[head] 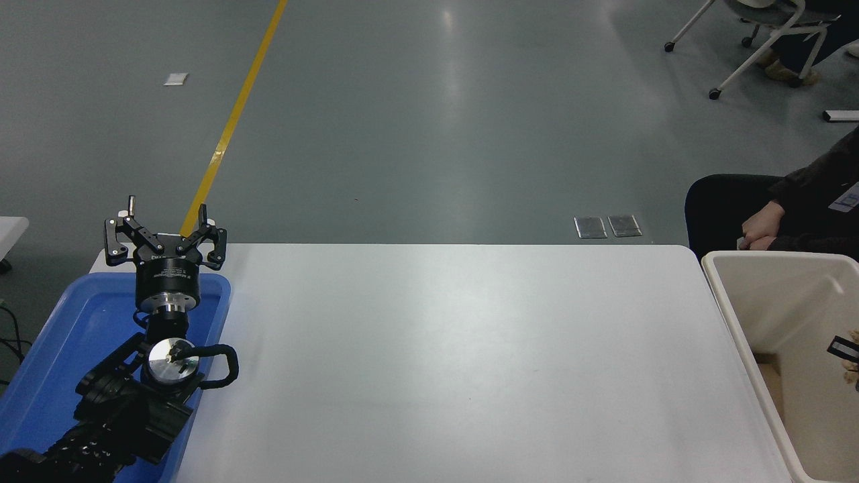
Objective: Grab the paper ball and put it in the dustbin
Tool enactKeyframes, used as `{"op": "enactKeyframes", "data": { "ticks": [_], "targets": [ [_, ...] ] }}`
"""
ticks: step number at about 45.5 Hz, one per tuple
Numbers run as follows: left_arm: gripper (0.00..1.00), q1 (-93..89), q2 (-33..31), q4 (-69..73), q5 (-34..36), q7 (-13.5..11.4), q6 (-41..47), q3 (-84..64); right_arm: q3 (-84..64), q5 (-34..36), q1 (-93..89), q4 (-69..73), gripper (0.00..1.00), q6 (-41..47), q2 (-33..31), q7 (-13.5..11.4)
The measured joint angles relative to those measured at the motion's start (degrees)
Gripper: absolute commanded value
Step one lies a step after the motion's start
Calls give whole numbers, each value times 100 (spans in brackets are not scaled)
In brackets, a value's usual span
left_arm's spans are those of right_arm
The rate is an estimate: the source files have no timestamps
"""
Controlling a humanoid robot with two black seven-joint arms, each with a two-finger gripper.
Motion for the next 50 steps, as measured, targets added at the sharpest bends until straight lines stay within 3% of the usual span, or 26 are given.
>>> {"op": "enactKeyframes", "data": {
  "ticks": [23, 37, 50],
  "targets": [
    [99, -1, -2, 0, 1, 0, 3, 0, 254, -57, 279, 478, 100, 4, -79, 6],
    [99, -9, -8, 0, 4, 0, 2, 0, -881, -180, 2590, 3165, 100, 50, -972, -83],
    [99, -9, -9, -1, 3, 0, -2, 0, -2072, -217, 5140, 5331, 100, 705, -902, -111]
  ]
}}
